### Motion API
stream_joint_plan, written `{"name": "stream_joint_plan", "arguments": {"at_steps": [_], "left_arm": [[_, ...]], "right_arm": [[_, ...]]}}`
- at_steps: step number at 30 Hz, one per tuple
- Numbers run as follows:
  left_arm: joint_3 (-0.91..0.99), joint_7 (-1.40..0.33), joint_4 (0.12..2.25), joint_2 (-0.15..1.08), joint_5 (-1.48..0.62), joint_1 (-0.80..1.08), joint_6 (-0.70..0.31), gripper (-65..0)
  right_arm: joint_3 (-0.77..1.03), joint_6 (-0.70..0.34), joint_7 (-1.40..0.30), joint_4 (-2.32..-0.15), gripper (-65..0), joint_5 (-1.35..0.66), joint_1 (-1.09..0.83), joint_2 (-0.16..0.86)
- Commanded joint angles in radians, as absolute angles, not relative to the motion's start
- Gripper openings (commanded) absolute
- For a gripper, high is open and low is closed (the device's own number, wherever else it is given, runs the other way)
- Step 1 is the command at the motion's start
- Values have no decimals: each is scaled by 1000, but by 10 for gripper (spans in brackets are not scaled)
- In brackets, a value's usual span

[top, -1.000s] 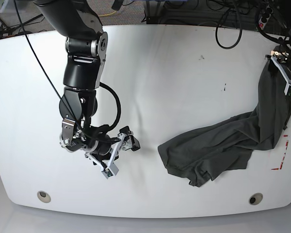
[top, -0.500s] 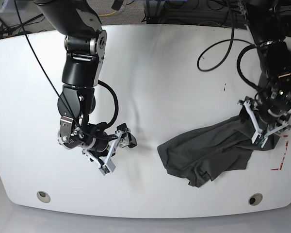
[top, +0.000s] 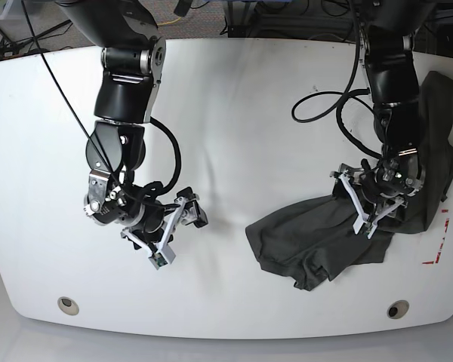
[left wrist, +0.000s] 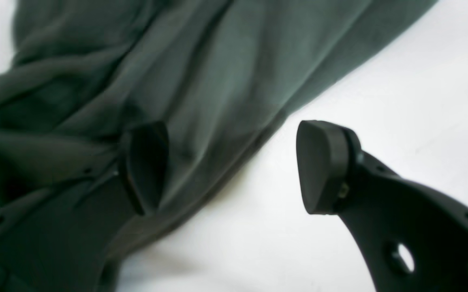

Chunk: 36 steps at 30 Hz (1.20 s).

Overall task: Fold the T-shirt properly
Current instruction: 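Grasp the bunched shirt with both grippers and pull it apart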

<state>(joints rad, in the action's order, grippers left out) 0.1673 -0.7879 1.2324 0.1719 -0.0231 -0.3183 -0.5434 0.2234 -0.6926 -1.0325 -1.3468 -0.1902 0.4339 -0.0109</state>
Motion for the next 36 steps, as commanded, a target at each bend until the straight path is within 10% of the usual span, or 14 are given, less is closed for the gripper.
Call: {"name": "stream_joint_plan", "arguments": {"at_steps": [1, 10, 20, 36], "left_arm": [[166, -728, 1196, 166, -36, -348, -526, -197], [87, -679, 983, 165, -31, -420, -518, -221], [-81, -677, 1113, 163, -36, -344, -526, -564], [-289, -777, 1621, 139, -31, -19, -561, -562]], "right_arm": [[223, -698, -1010, -1368, -140, -216, 458, -8], [294, -698, -1009, -1368, -140, -216, 455, -8], [438, -698, -1040, -1388, -140, -217, 430, 2], [455, -698, -1168, -1503, -140, -283, 294, 16]]}}
